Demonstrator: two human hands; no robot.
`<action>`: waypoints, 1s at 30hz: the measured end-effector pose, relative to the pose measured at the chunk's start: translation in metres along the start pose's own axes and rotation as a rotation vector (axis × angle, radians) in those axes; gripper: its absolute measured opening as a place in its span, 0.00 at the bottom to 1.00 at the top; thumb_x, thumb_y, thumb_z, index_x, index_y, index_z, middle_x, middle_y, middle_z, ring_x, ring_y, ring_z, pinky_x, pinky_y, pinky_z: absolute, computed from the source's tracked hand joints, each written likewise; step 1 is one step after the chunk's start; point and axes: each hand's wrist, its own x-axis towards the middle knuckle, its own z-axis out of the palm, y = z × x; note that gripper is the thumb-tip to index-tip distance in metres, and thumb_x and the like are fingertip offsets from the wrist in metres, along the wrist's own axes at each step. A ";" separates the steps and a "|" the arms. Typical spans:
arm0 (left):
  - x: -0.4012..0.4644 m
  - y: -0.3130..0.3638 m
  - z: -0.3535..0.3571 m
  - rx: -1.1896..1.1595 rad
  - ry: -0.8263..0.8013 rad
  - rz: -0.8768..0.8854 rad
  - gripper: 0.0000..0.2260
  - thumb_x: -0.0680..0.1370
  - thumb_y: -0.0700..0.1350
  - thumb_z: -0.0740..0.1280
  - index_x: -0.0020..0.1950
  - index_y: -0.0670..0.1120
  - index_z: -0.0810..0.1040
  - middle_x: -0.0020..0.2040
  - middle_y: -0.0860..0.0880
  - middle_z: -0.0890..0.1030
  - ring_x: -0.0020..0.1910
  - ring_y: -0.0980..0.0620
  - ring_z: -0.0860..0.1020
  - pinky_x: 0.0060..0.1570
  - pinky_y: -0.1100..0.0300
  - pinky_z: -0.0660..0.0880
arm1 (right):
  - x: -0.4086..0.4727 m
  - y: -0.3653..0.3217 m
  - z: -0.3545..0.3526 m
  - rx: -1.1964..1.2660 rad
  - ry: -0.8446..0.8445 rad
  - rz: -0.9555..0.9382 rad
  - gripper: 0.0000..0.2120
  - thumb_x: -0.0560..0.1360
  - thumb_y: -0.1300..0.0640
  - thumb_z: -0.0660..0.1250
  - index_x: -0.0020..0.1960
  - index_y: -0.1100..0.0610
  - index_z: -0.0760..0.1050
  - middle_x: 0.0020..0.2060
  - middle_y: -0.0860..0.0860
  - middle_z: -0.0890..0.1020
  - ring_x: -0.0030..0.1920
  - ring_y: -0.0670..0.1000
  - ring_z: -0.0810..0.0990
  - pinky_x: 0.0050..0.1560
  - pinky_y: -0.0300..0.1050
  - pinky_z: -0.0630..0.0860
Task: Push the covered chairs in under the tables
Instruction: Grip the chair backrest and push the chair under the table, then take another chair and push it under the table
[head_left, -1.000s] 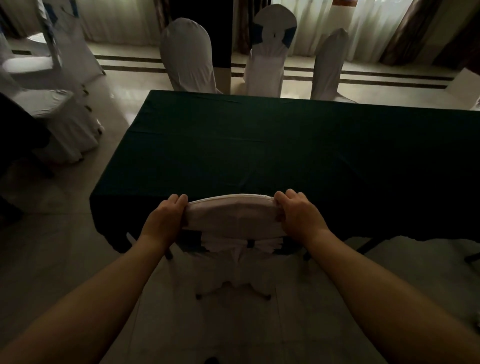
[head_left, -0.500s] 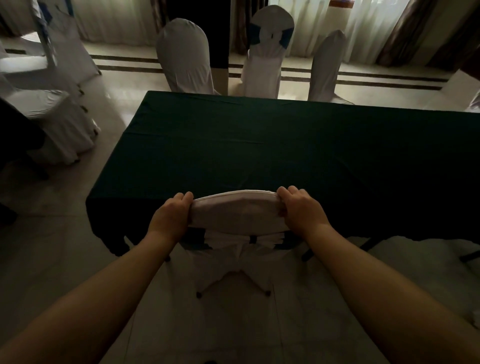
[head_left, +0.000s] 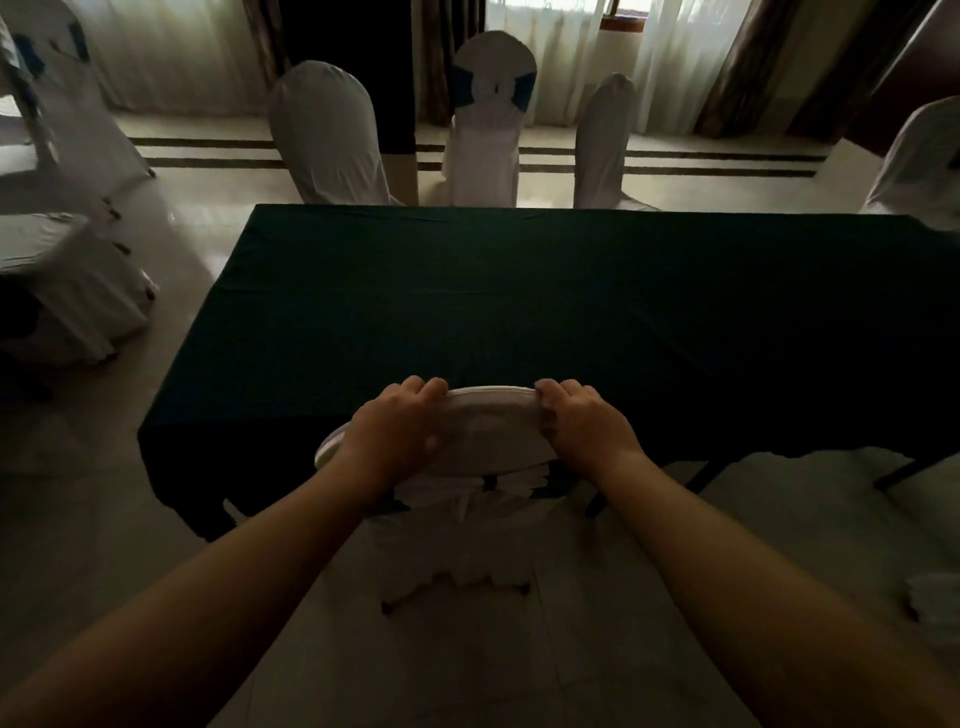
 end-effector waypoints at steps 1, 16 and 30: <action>0.000 0.005 0.000 -0.010 -0.015 0.004 0.28 0.71 0.57 0.70 0.67 0.55 0.62 0.58 0.48 0.74 0.50 0.49 0.75 0.42 0.52 0.76 | -0.003 0.000 -0.002 0.014 -0.012 0.018 0.28 0.73 0.52 0.67 0.69 0.44 0.60 0.61 0.52 0.74 0.57 0.55 0.74 0.46 0.53 0.78; 0.033 0.238 0.055 0.033 -0.090 0.472 0.43 0.69 0.68 0.65 0.77 0.56 0.49 0.76 0.47 0.60 0.75 0.45 0.55 0.69 0.38 0.59 | -0.215 0.154 -0.091 -0.008 0.070 0.457 0.42 0.72 0.40 0.69 0.77 0.41 0.47 0.74 0.55 0.60 0.70 0.58 0.63 0.60 0.55 0.71; -0.055 0.756 0.147 -0.122 -0.237 0.927 0.42 0.67 0.70 0.66 0.76 0.56 0.55 0.72 0.49 0.66 0.70 0.46 0.65 0.65 0.47 0.68 | -0.640 0.442 -0.233 -0.097 0.268 0.985 0.43 0.69 0.38 0.69 0.77 0.45 0.52 0.72 0.56 0.63 0.68 0.59 0.65 0.63 0.55 0.70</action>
